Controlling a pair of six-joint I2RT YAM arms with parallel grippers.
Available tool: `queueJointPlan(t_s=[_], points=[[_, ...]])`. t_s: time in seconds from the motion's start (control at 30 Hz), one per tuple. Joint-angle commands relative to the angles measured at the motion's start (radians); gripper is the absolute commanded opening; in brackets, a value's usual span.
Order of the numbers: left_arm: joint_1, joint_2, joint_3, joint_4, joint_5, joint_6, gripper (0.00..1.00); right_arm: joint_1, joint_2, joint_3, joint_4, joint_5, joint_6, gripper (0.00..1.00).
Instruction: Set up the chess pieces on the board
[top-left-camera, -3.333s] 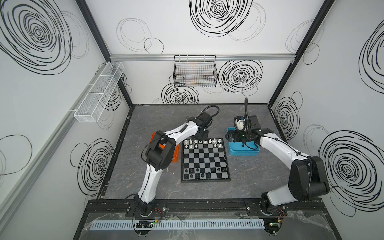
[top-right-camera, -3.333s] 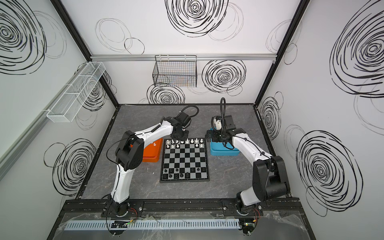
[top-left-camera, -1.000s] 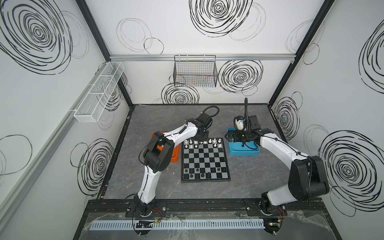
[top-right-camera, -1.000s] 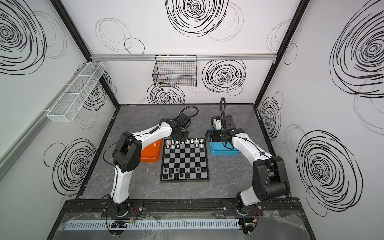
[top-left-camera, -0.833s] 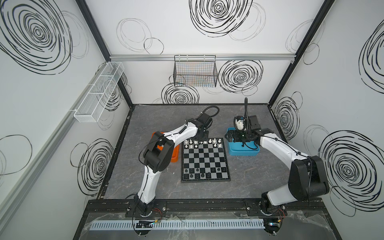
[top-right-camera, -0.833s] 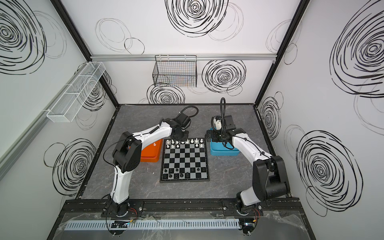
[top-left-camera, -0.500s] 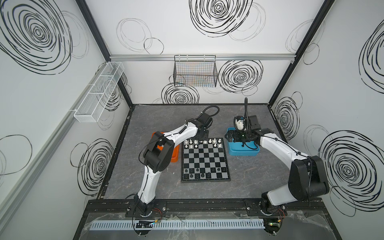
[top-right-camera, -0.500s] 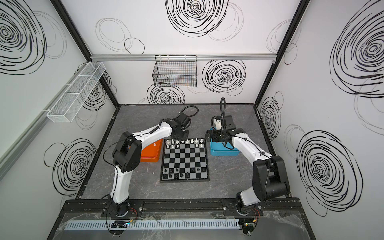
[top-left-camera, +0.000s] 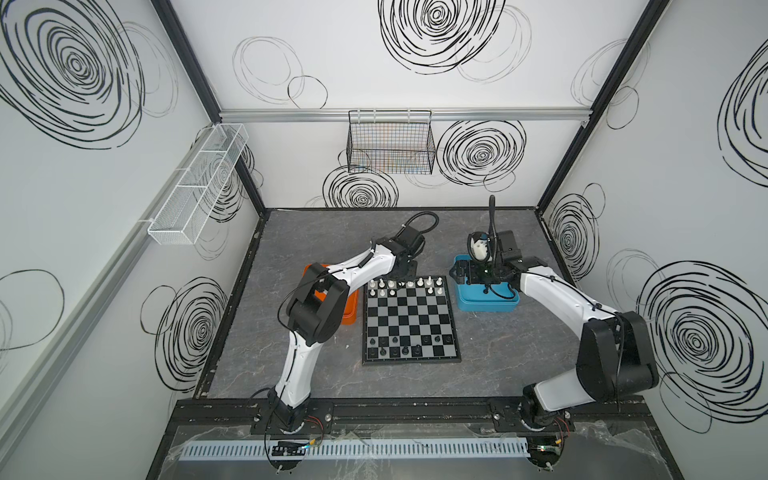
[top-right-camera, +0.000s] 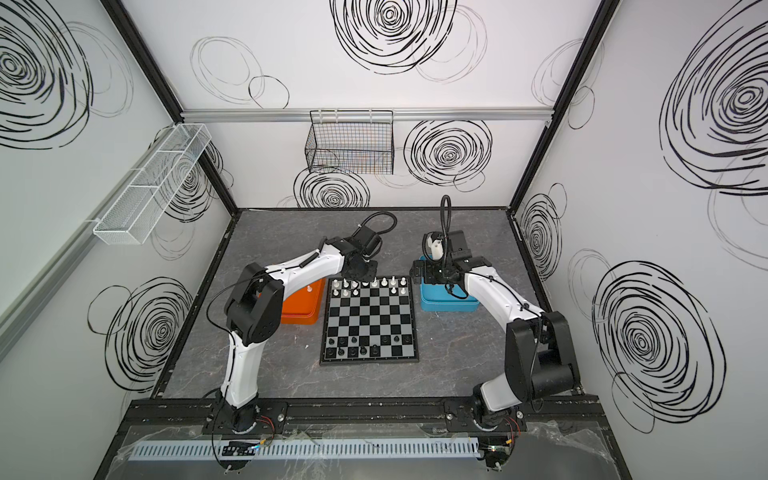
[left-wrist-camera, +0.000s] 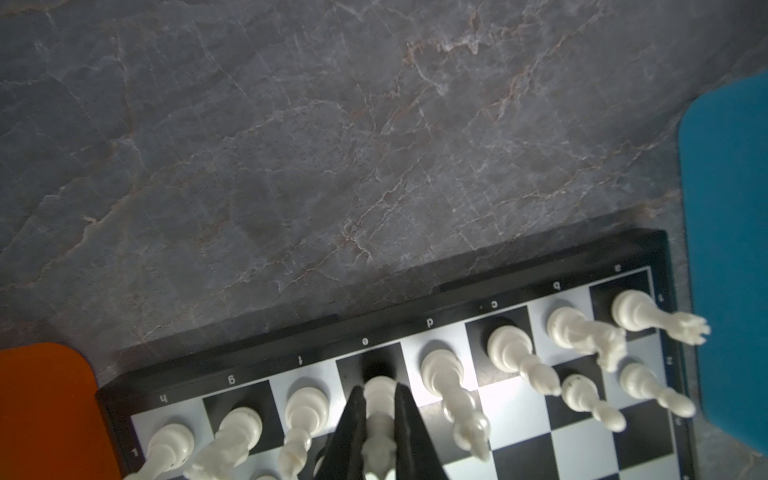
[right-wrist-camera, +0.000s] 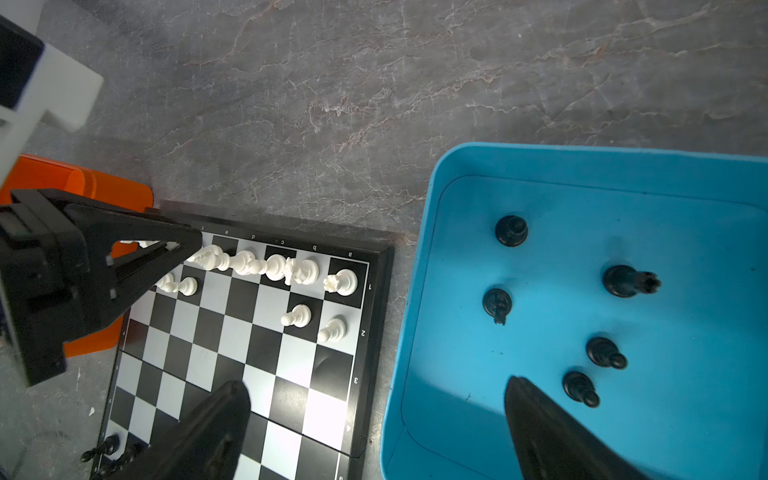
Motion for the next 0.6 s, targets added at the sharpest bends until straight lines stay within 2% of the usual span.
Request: queueJointPlan(t_s=[0.0, 0.57], points=[[-0.009, -0.023, -0.014, 0.009, -0.020, 0.000, 0.16, -0.004, 0.007, -0.011, 0.017, 0.000, 0.003, 1.00], [-0.013, -0.032, -0.013, 0.027, -0.038, -0.003, 0.15, -0.003, 0.007, -0.013, 0.018, 0.003, 0.003, 1.00]])
